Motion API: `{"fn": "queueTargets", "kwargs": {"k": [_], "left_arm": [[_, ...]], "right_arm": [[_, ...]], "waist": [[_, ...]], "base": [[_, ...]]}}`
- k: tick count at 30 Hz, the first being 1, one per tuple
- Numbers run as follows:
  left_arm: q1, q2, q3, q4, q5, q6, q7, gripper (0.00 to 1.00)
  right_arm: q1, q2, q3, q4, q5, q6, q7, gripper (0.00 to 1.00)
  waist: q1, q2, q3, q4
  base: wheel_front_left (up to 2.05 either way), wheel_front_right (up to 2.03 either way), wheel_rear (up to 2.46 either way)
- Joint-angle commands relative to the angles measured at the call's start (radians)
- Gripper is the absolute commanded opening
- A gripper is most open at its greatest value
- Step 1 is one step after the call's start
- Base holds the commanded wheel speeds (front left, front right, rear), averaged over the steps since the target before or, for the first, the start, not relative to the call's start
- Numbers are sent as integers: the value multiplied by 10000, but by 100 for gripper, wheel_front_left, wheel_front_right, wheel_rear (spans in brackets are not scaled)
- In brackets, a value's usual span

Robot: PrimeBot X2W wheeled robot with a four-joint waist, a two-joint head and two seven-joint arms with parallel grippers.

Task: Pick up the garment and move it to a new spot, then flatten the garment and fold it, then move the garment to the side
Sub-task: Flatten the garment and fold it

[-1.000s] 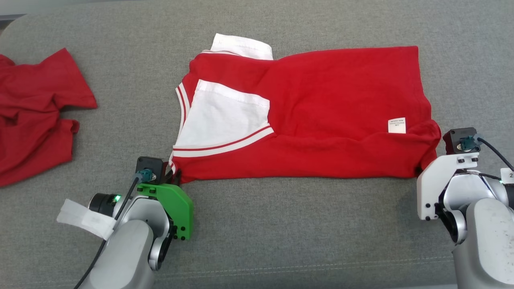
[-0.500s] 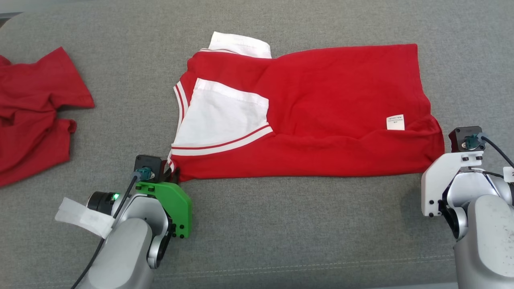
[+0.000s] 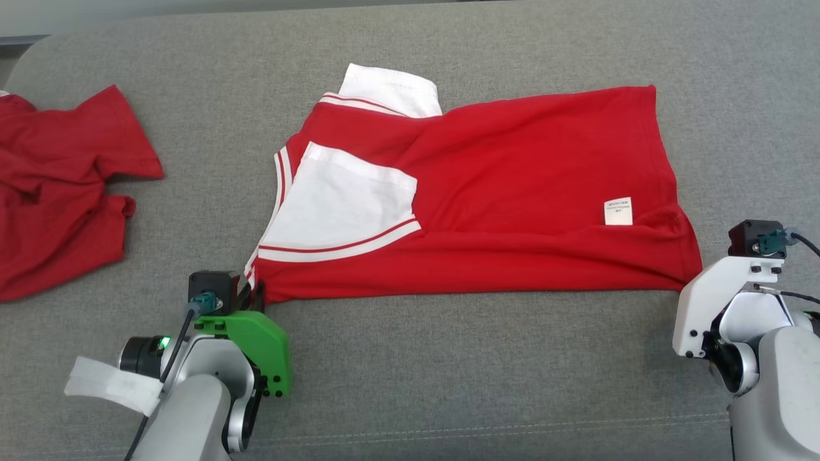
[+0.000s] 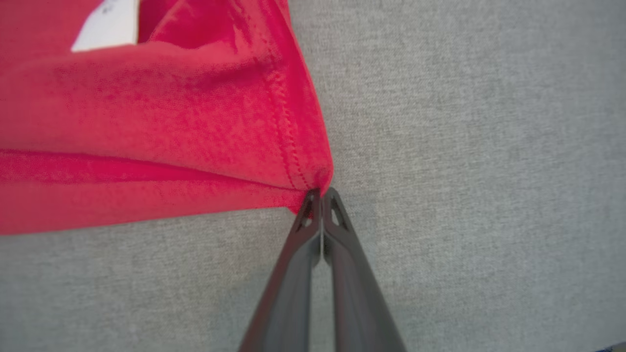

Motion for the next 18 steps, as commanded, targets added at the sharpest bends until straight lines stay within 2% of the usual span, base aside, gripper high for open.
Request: {"fn": "queueTargets", "kwargs": {"k": [1, 12, 18], "left_arm": [[229, 161, 87, -75, -102, 94, -37, 0], [1987, 490, 189, -1392, -566, 438, 502, 0], [2763, 613, 127, -1970, -725, 655, 887, 0]], "right_arm": [[176, -20, 68, -97, 170, -3, 119, 0], [1738, -1151, 657, -1408, 1818, -9, 2070, 0], [2234, -1458, 742, -1966, 1969, -9, 2515, 0]], "waist": [[0, 0, -134, 9], [0, 0, -921, 99], [0, 0, -1203, 134]], "base": [[0, 0, 0], [0, 0, 0], [0, 0, 0]]}}
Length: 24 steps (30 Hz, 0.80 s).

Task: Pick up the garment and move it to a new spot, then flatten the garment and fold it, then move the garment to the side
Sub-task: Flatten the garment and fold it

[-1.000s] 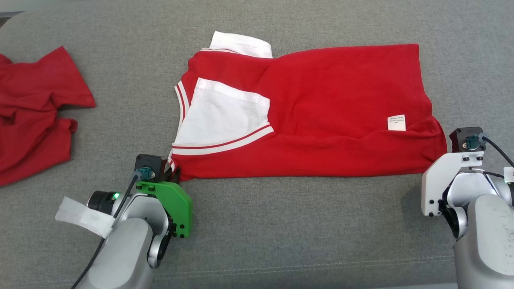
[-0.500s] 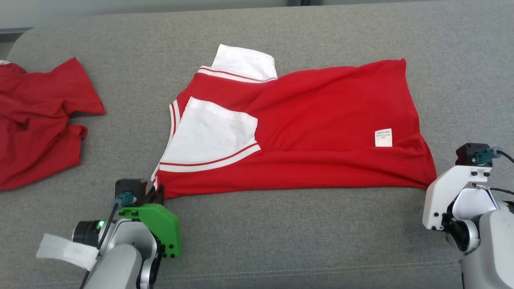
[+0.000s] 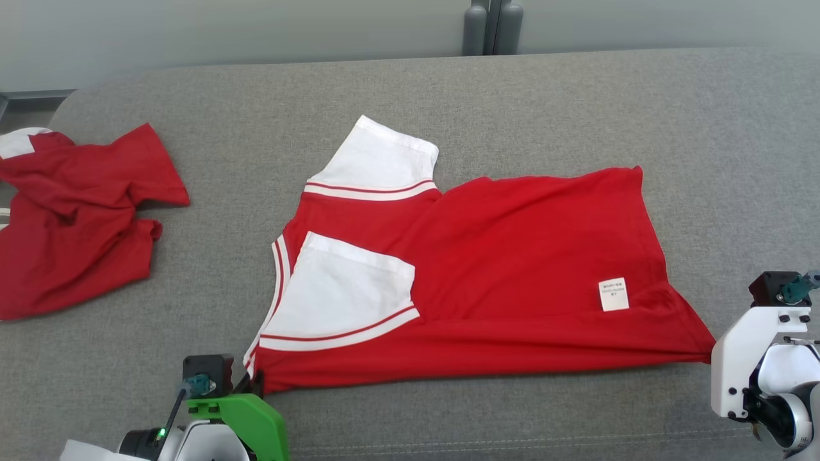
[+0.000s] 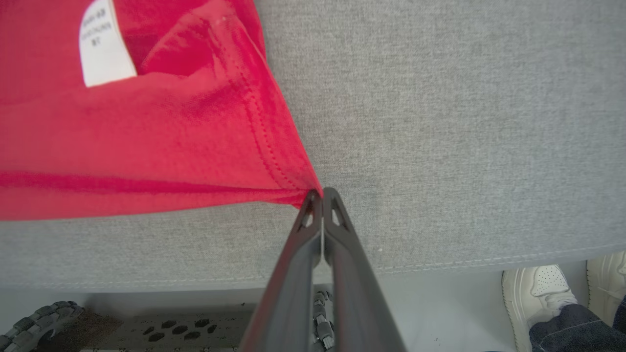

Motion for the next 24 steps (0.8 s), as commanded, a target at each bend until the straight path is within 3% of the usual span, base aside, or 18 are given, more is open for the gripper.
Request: {"fn": "queueTargets", "kwargs": {"k": [1, 8, 9, 10, 11, 12, 24], "left_arm": [[223, 86, 30, -49, -96, 140, 43, 0], [733, 90, -99, -336, -197, 237, 312, 0], [789, 75, -138, -347, -228, 196, 336, 19], [831, 73, -206, -343, -244, 131, 355, 53], [870, 43, -233, -323, -301, 93, 392, 100], [877, 3, -237, -331, -316, 56, 324, 100], [976, 40, -178, -116, -80, 168, -733, 100]], "right_arm": [[174, -120, -27, -43, -21, -17, 37, 0], [304, -210, -49, 103, -389, -17, -58, 0], [344, -184, -58, 126, -420, -17, -43, 0], [361, -186, -41, 105, -439, -17, -82, 24], [385, -169, -45, 115, -459, -17, -84, 50], [437, -144, -27, 159, -454, -17, -27, 100], [1051, -33, -672, -273, -959, -16, -744, 100]], "waist": [[0, 0, -92, 35], [0, 0, -274, 160], [0, 0, -302, 181], [0, 0, -324, 198], [0, 0, -345, 213], [0, 0, -371, 231], [0, 0, -993, 679]], "base": [[0, 0, 0], [0, 0, 0], [0, 0, 0], [0, 0, 0], [0, 0, 0], [0, 0, 0], [0, 0, 0]]}}
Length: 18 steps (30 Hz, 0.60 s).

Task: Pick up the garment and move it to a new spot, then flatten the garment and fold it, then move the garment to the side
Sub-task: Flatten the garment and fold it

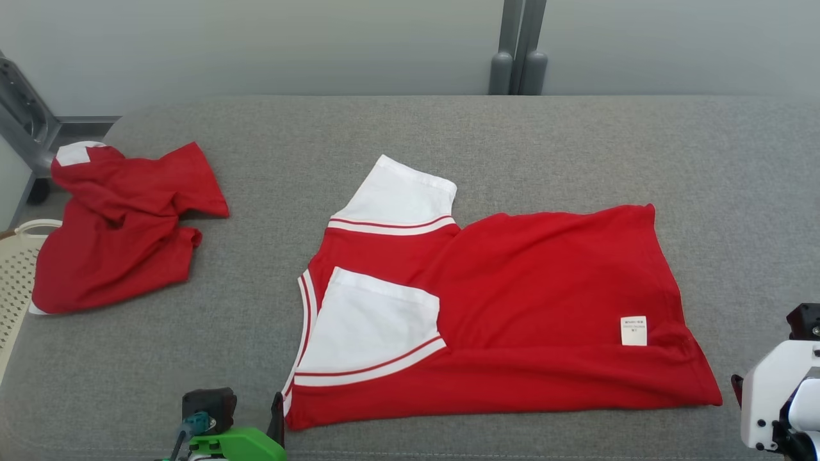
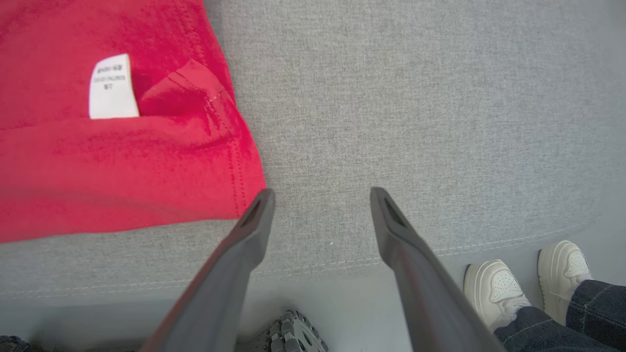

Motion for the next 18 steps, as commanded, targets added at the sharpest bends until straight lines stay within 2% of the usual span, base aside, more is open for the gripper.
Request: {"fn": "queueTargets", "kwargs": {"k": [1, 5, 9, 13, 18], "left_arm": [[186, 31, 58, -68, 116, 33, -311, 100], [211, 38, 301, -336, 158, 69, -1267, 100], [229, 102, 491, -677, 214, 66, -2173, 100], [-8, 258, 525, -967, 412, -177, -3032, 100], [-100, 395, 597, -1222, 746, 49, -3579, 100]], "right_arm": [[228, 171, -116, -116, -96, -14, -224, 100], [394, 667, -443, -539, 36, -14, -1250, 100], [405, 1218, -859, -714, 302, -14, -3176, 100], [560, 1390, -216, -394, 778, -8, -5129, 100], [748, 1448, 632, 226, 1368, -9, -7231, 100]], "waist": [[0, 0, -249, 227], [0, 0, -495, 446], [0, 0, -657, 618], [0, 0, -776, 711], [0, 0, -990, 705]], "base": [[0, 0, 0], [0, 0, 0], [0, 0, 0], [0, 0, 0], [0, 0, 0]]}}
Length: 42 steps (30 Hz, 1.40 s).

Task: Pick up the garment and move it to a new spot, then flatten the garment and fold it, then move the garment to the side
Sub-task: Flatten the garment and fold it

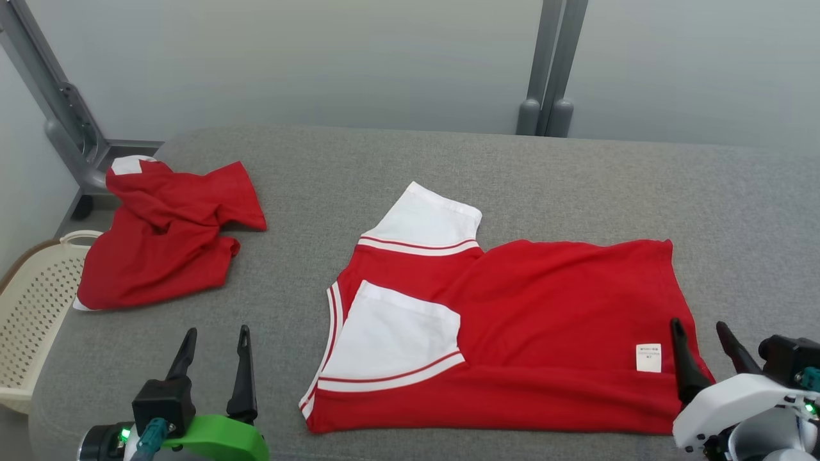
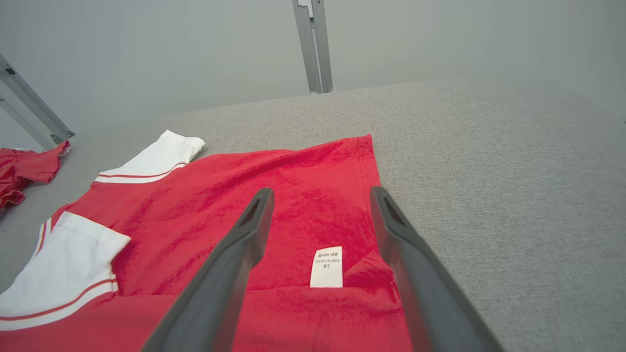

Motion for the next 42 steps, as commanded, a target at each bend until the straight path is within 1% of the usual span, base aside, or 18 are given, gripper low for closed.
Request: {"fn": "queueTargets", "kwargs": {"k": [1, 3, 5, 6, 8, 11, 14, 19, 26, 33, 39, 42], "left_arm": [[-105, -51, 123, -95, -93, 90, -141, 100], [-18, -82, 301, -198, -215, 102, -256, 100], [72, -148, 388, -294, -390, 16, -326, 100], [97, -137, 382, -343, -441, -66, -346, 100], [206, -100, 384, -459, -648, -379, -420, 100], [323, -30, 231, -456, -799, -820, -470, 100], [381, 130, 61, -310, -778, -1131, -489, 100], [609, 165, -90, -181, -913, -1434, -494, 100], [909, 221, -146, -423, -985, -1311, -342, 100], [776, 277, -197, -590, -970, -1289, -284, 100], [691, 279, -235, -681, -907, -1144, -223, 100], [587, 304, -297, -632, -912, -1211, -150, 100]], "right_arm": [[201, -21, 189, 189, 231, -3, -541, 100], [184, -15, 617, 417, 394, -2, -1119, 100], [144, -13, 1014, 618, 488, -2, -1548, 100], [126, -17, 1184, 706, 514, -2, -1717, 100], [53, -17, 1526, 955, 655, -3, -2102, 100], [91, -19, 1653, 1197, 766, -2, -2331, 100], [275, -16, 1771, 1407, 826, -2, -2445, 100], [449, -18, 1841, 1580, 693, -3, -2530, 100], [577, -15, 1848, 1537, 669, -2, -2464, 100], [429, -16, 1852, 1387, 532, -2, -2353, 100], [289, -16, 1803, 1235, 465, -2, -2163, 100], [210, -16, 1784, 1126, 401, -2, -2044, 100]], "waist": [[0, 0, -126, -9], [0, 0, -197, -37], [0, 0, -262, -57], [0, 0, -291, -63], [0, 0, -396, -59], [0, 0, -510, -2], [0, 0, -611, 55], [0, 0, -741, 40], [0, 0, -767, -75], [0, 0, -614, -179], [0, 0, -480, -312], [0, 0, -401, -356]], "base": [[0, 0, 0], [0, 0, 0], [0, 0, 0], [0, 0, 0], [0, 0, 0], [0, 0, 0], [0, 0, 0], [0, 0, 0], [0, 0, 0], [0, 0, 0], [0, 0, 0], [0, 0, 0]]}}
